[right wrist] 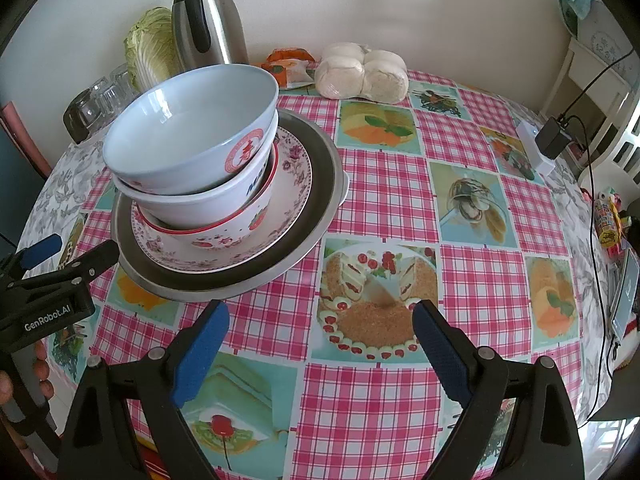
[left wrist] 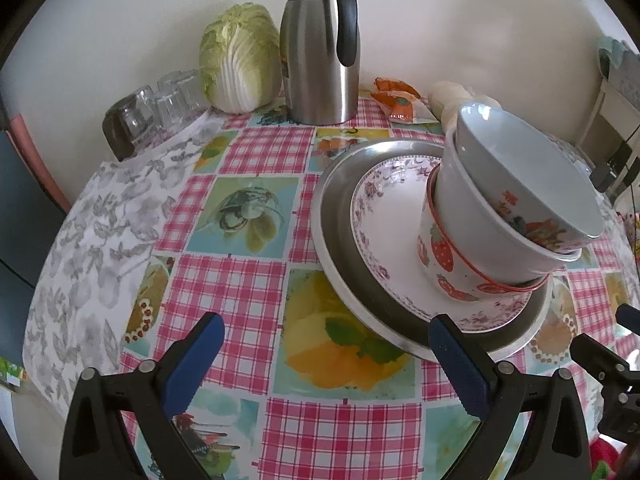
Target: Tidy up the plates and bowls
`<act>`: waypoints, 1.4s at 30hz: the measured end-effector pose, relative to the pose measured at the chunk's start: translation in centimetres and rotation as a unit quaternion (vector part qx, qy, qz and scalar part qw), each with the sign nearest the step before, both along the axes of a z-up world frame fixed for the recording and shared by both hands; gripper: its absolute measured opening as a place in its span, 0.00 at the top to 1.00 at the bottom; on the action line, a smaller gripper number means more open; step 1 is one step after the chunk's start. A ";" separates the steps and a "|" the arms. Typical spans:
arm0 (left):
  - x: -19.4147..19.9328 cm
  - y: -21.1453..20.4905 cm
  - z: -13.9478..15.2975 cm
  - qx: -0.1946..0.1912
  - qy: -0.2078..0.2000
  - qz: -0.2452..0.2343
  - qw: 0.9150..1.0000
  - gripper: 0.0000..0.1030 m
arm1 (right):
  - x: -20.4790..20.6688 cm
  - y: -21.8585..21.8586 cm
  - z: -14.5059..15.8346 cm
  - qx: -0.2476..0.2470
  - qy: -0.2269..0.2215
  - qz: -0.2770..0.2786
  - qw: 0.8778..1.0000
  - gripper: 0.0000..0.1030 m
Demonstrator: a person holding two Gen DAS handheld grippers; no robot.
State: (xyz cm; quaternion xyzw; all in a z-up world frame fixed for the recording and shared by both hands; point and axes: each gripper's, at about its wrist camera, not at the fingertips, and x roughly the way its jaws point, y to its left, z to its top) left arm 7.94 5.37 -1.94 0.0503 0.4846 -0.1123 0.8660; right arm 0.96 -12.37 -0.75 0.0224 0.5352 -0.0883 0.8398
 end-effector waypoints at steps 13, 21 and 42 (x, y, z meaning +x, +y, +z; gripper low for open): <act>-0.7 -0.9 0.6 0.023 -0.014 -0.010 1.000 0.00 | -0.1 0.1 0.0 0.001 0.000 0.001 1.000 0.09; -0.7 -0.5 0.7 0.019 -0.013 0.004 1.000 0.00 | -0.1 0.1 0.2 0.004 -0.001 0.002 1.000 0.09; -0.7 -0.1 1.2 -0.019 -0.016 0.009 1.000 0.00 | -0.1 0.0 0.4 0.007 -0.001 0.001 1.000 0.09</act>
